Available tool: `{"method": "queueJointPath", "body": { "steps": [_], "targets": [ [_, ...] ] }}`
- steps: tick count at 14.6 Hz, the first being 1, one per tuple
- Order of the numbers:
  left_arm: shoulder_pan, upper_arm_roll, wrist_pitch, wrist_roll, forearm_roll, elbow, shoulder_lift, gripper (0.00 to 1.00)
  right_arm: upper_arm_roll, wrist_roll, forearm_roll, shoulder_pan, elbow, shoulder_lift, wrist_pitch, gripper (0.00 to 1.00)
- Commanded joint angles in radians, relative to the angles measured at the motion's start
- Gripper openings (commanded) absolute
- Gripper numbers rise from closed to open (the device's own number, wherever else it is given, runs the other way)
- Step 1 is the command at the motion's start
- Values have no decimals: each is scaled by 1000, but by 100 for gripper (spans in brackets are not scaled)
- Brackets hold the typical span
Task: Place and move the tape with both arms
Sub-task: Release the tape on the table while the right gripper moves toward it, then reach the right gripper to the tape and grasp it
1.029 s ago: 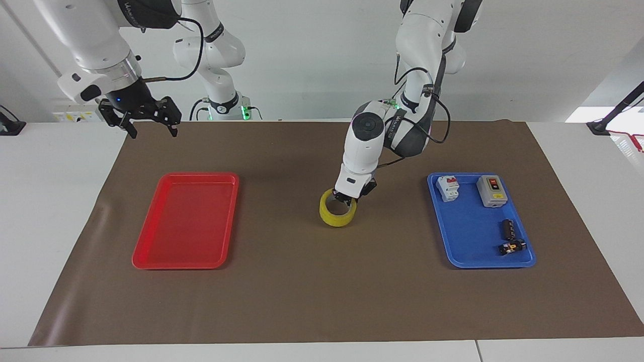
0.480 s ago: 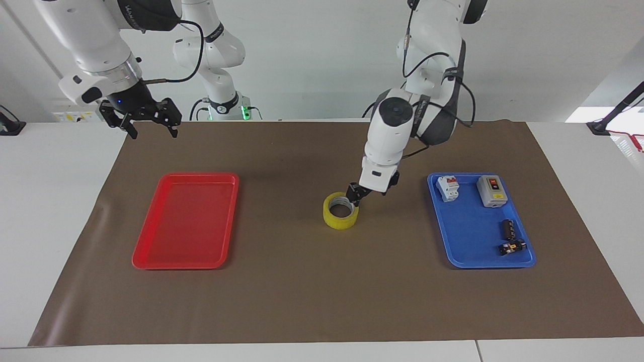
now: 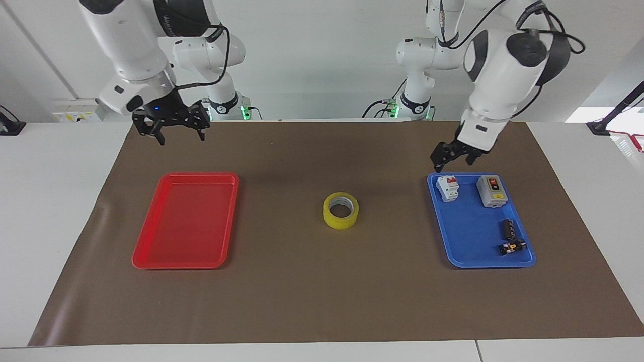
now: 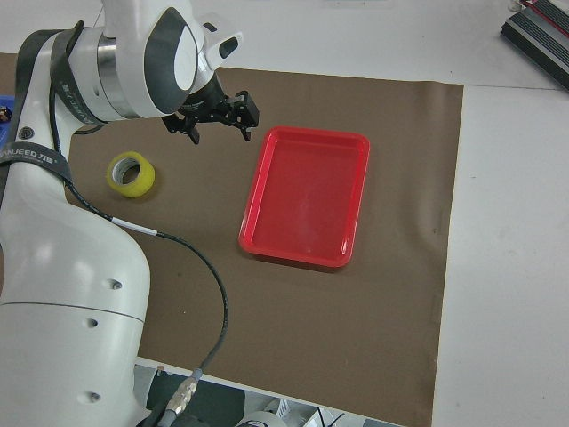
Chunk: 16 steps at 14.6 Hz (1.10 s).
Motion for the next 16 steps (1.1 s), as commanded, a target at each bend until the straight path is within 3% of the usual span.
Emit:
{"method": "queueJointPath", "body": {
  "steps": [1, 6, 10, 13, 16],
  "targets": [
    [29, -10, -149, 101, 7, 96, 4, 100, 1, 210, 0, 132, 69, 152, 92, 100],
    [70, -22, -270, 112, 21, 170, -5, 100, 1, 402, -8, 313, 72, 330, 334, 100],
    [51, -15, -220, 166, -9, 83, -60, 100, 4, 415, -5, 364, 55, 454, 525, 100],
    [47, -15, -224, 169, -14, 56, -91, 100, 8, 383, 0, 370, -32, 470, 669, 100],
    [49, -11, -218, 169, -49, 66, -80, 100, 28, 282, 3, 367, -112, 451, 721, 100]
  ]
}}
